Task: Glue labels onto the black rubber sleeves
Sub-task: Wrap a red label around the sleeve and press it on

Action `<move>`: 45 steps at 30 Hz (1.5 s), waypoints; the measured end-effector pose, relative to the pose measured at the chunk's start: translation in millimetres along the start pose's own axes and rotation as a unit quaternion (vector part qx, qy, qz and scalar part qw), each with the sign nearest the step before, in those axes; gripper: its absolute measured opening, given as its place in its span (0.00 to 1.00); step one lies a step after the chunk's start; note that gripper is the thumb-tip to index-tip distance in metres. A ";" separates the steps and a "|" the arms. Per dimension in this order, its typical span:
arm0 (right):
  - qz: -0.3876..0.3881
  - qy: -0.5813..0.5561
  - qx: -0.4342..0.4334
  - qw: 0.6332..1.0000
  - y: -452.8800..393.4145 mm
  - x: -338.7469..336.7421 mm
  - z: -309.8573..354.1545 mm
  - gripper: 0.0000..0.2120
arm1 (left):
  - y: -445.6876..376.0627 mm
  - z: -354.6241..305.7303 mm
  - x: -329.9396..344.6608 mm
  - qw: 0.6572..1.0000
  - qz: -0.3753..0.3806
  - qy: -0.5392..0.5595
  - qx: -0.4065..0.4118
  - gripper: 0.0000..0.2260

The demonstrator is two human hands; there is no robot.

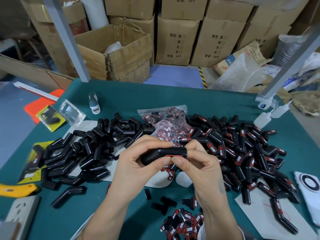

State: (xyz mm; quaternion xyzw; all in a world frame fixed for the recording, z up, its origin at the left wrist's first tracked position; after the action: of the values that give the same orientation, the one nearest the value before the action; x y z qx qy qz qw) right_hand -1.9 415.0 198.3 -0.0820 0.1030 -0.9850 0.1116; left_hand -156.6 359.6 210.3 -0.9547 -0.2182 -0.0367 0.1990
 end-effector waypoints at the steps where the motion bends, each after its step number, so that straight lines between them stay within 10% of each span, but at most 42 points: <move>1: -0.001 -0.004 0.004 1.000 -0.1 0.2 -0.5 0.07 | -0.1 -0.4 0.2 1.000 0.000 -0.002 0.005 0.14; 16: -0.029 -0.050 0.108 0.993 -2.1 2.1 -16.9 0.09 | -4.0 10.2 4.0 0.995 0.014 0.006 0.100 0.08; 45: -0.036 -0.011 0.043 0.998 7.8 0.1 -3.4 0.20 | 5.4 -12.2 2.0 0.976 -0.004 -0.071 0.208 0.04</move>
State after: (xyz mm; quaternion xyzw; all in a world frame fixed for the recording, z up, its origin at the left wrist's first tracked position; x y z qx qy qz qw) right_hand -1.0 408.2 193.3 -0.0919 0.0561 -0.9909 0.0805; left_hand -152.2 351.1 219.8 -0.8916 -0.2387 0.0769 0.3770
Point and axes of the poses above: each hand's wrist, its own y-axis away from the middle knuckle, its own x-axis out of the palm, z = x × y, the point moved 7 cm from there along -y, towards the middle knuckle, and after that the axes turned 12 degrees about -z, right-handed, at the moved point
